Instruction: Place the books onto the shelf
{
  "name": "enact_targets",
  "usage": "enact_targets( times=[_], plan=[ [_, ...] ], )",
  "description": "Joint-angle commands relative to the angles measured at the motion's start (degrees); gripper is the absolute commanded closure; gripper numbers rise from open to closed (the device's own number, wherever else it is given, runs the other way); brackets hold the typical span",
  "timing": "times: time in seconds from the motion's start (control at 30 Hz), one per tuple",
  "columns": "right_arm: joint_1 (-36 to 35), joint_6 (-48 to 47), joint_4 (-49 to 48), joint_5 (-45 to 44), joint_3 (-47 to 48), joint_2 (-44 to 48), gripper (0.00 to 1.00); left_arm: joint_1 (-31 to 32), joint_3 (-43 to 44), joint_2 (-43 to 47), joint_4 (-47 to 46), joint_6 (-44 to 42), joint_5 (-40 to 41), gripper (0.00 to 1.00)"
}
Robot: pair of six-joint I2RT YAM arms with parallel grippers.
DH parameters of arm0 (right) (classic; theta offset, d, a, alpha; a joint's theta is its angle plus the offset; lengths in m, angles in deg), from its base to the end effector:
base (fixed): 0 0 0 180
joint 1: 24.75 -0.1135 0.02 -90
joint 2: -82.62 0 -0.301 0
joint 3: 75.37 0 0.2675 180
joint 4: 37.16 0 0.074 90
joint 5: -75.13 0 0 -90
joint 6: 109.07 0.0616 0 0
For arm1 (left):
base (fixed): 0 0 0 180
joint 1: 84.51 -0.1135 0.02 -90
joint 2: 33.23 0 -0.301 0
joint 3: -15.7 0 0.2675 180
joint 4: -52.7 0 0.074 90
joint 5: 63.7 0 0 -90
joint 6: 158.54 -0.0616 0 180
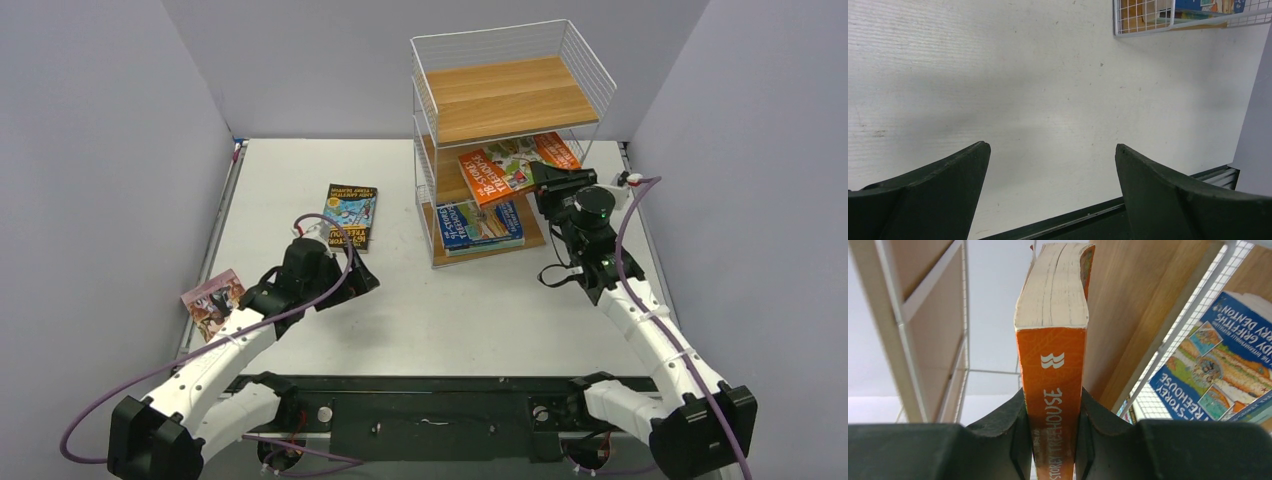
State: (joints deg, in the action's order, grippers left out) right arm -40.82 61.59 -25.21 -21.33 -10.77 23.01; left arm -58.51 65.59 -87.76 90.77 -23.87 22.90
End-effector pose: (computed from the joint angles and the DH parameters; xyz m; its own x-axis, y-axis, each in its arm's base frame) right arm 0.2599 0.0676 0.3800 -0.1844 0.9672 -0.1745 0.0877 0.1931 0.9773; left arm 0.1885 -0.0960 0.2451 -0.7687 -0.4059 -0.4943 -0.0895 0.8335 -0.5452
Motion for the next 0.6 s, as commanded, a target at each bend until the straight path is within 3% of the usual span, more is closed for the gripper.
enact_targets(
  times=[0.0,0.27,0.33,0.37,0.43,0.57],
  plan=[
    [-1.34,0.19,-10.52,-7.57,4.13,-1.78,1.00,-0.86,5.00,0.27,2.20,-2.00,1.02,0.05],
    [-2.55,0.01,-14.44,-9.01,6.27,-8.54,1.00,-2.40,7.18,-0.68,3.49,-4.55,1.00,0.06],
    [-2.72,-0.09,-13.98,-9.30,6.25,-8.52,0.76,-2.64,7.42,-0.96,3.76,-4.78,0.76,0.06],
    [-2.77,0.04,-12.88,-9.46,6.08,-8.20,0.56,-2.73,7.32,-0.99,3.65,-4.83,0.70,0.06],
    [-3.19,0.22,-11.42,-10.63,5.32,-7.12,0.41,-2.90,6.96,-1.02,3.24,-4.83,0.28,0.06],
    [-3.76,-0.13,-9.07,-11.19,5.12,-5.77,0.26,-3.45,7.33,-1.72,3.71,-5.85,-0.19,0.06]
  ],
)
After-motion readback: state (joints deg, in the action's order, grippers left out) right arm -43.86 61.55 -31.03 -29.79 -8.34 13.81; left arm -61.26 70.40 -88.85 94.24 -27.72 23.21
